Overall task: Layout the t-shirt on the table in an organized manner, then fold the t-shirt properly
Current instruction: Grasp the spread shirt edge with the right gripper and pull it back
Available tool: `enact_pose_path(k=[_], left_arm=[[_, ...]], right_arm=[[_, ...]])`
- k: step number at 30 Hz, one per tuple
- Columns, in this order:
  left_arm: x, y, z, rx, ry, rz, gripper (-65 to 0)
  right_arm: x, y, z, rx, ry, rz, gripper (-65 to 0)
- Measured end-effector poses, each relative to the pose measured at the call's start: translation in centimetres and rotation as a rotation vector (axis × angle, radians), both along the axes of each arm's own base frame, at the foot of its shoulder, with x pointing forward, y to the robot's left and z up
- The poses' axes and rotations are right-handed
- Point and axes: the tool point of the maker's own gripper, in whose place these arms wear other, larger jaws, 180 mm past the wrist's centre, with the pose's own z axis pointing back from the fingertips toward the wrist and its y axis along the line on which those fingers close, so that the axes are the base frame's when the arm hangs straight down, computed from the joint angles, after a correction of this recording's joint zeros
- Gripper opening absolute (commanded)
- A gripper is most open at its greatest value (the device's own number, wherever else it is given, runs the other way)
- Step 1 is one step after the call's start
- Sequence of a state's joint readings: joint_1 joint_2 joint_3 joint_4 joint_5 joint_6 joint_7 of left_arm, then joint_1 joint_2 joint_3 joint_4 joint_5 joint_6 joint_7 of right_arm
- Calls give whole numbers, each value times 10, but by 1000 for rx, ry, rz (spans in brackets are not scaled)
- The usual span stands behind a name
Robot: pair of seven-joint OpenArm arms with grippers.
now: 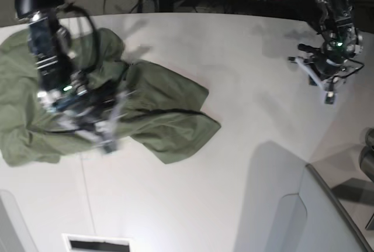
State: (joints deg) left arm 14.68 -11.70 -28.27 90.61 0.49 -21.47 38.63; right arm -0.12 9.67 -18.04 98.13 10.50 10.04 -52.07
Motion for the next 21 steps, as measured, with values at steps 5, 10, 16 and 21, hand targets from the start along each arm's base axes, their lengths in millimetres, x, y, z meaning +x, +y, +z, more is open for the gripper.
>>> enact_pose_path(k=[5,10,16,21], left_arm=[[-22,52,6,73,-41,65,-650],[-49,47,-21,28,2,61,-650],[-50,44,-23,15,-8,72,-650],[-50,39,-24,3,-12,72,-650]], right_arm=[[-48,99,-11,93,82,218,-414],[-6,103,-21,50,87,177,-408],[8,127,-33,-31,121,274,-377],[-2,145,-49,-109,130,397,-231]])
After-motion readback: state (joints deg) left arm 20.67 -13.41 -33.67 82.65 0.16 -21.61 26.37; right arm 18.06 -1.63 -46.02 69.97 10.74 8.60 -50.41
